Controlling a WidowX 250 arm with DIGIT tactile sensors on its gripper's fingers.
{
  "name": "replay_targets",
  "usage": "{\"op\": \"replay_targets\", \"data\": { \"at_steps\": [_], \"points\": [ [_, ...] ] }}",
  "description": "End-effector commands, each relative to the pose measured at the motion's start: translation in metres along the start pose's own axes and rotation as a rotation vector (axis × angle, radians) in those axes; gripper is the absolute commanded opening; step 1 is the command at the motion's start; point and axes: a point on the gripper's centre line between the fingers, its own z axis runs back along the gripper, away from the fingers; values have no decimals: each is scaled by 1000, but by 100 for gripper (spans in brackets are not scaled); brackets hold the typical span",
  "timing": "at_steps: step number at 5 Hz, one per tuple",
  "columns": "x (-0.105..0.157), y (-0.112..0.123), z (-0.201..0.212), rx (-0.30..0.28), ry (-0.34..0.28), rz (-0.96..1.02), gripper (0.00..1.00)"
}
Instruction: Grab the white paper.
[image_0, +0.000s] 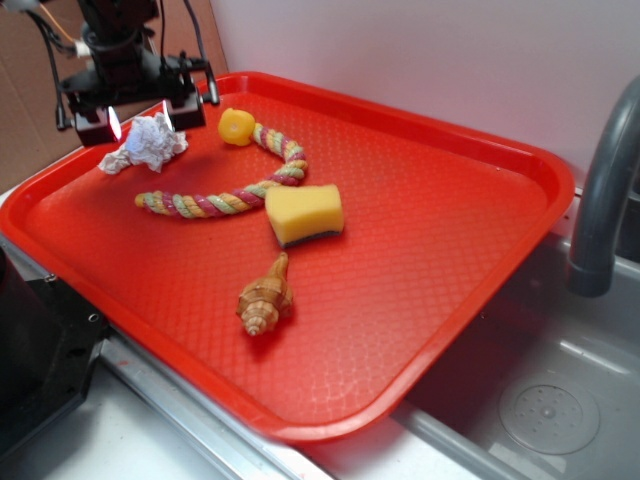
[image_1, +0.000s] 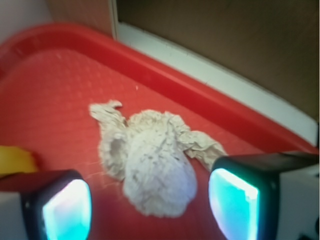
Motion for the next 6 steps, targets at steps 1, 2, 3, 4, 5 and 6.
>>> {"op": "replay_targets", "data": {
  "at_steps": [1, 2, 3, 4, 5, 6],
  "points": [
    [18, 6, -21, 4, 12, 50, 88],
    [19, 2, -28, -10, 4, 39, 0],
    [21, 2, -33, -9, 7, 27, 0],
    [21, -1, -26, -12, 12, 17, 0],
    [20, -8, -3, 4, 25, -82, 0],
    [14, -20, 47, -85, 80, -205, 0]
  ]
}}
